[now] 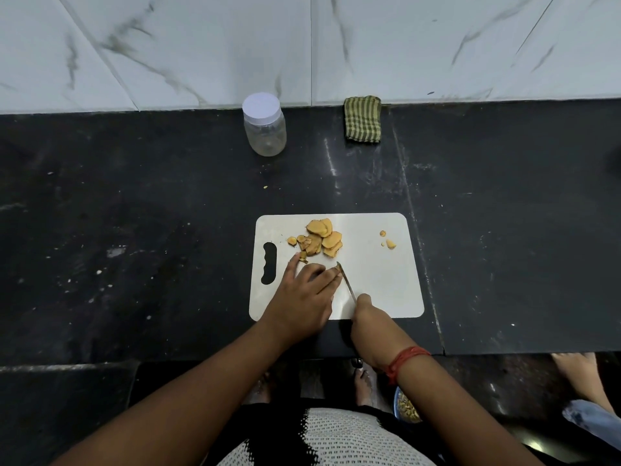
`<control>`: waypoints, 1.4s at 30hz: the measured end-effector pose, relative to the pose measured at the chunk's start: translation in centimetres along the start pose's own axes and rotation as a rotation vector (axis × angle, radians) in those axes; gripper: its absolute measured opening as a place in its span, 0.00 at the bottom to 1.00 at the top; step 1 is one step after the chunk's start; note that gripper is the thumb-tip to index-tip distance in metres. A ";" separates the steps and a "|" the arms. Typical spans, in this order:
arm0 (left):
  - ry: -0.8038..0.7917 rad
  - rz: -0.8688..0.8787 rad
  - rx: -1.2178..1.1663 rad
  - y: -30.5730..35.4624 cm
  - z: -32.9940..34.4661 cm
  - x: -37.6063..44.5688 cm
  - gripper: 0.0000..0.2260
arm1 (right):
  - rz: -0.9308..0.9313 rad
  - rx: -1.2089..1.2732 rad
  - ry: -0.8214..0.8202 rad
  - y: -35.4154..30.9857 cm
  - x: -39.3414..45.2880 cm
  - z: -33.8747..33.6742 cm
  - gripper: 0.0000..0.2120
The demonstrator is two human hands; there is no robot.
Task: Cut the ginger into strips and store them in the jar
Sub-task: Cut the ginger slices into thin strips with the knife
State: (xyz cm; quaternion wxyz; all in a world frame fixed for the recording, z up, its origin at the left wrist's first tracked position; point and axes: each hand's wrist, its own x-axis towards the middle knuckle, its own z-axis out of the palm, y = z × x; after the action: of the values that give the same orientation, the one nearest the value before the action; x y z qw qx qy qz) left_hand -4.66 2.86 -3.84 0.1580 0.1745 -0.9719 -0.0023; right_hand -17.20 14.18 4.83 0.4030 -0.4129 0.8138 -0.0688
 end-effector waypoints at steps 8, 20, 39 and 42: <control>-0.012 -0.007 0.007 0.0 0.3 0.0 0.20 | 0.018 -0.016 -0.019 -0.2 0.0 -0.4 0.10; -0.030 0.009 0.017 0.3 0.1 0.0 0.23 | 0.018 0.022 -0.044 0.4 -0.5 -0.7 0.07; -0.053 0.046 0.000 0.0 0.6 0.0 0.23 | -0.013 -0.020 -0.061 0.6 -0.6 -1.2 0.08; -0.045 0.044 -0.010 0.0 0.6 0.0 0.23 | -0.023 -0.039 -0.060 0.6 -0.4 -1.2 0.08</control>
State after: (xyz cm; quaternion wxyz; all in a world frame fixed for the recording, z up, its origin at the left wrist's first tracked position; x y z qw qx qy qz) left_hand -4.89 2.84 -4.36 0.1369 0.1524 -0.9788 -0.0074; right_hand -18.29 14.60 5.67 0.4185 -0.4317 0.7978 -0.0451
